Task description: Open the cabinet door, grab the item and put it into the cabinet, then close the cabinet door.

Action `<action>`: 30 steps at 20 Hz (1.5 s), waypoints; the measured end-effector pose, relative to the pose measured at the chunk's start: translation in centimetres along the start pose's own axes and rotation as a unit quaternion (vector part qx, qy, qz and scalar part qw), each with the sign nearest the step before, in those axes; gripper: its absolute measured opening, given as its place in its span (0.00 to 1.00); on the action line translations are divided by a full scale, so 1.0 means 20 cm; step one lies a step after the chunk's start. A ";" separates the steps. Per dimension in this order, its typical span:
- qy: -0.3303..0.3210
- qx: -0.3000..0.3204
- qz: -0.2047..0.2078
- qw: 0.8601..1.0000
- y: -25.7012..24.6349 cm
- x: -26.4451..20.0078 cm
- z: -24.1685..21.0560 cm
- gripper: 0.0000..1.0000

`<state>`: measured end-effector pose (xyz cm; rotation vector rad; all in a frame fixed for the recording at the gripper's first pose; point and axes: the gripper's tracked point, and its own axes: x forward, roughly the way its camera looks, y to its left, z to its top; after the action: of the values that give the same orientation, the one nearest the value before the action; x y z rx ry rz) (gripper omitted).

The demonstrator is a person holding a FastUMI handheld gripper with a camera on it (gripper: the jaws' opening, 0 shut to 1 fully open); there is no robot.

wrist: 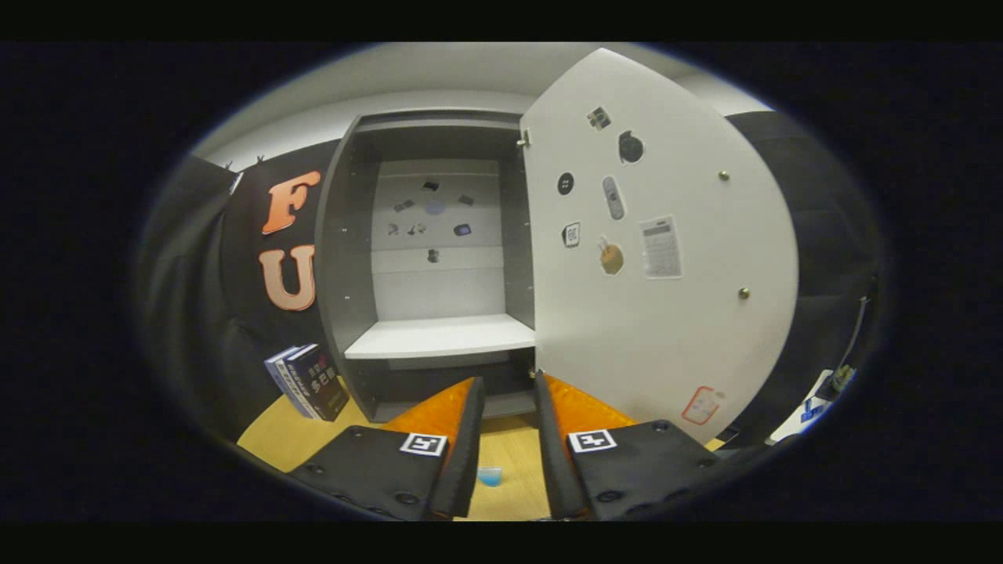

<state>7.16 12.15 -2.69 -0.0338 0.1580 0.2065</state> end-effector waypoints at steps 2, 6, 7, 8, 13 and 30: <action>0.017 0.001 0.016 1.000 0.05 0.05 -0.09 0.57; 0.045 0.001 0.031 0.999 0.11 0.13 -0.26 0.64; 0.052 -0.003 0.031 0.998 0.11 0.15 -0.30 0.73; 0.059 -0.007 0.034 0.998 0.12 0.16 -0.34 0.90; 0.104 -0.021 0.035 0.994 0.12 0.22 -0.59 0.99; 0.253 -0.005 0.012 0.967 0.05 0.32 -1.29 0.89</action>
<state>9.11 13.20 -29.15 -0.0940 0.6672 0.2205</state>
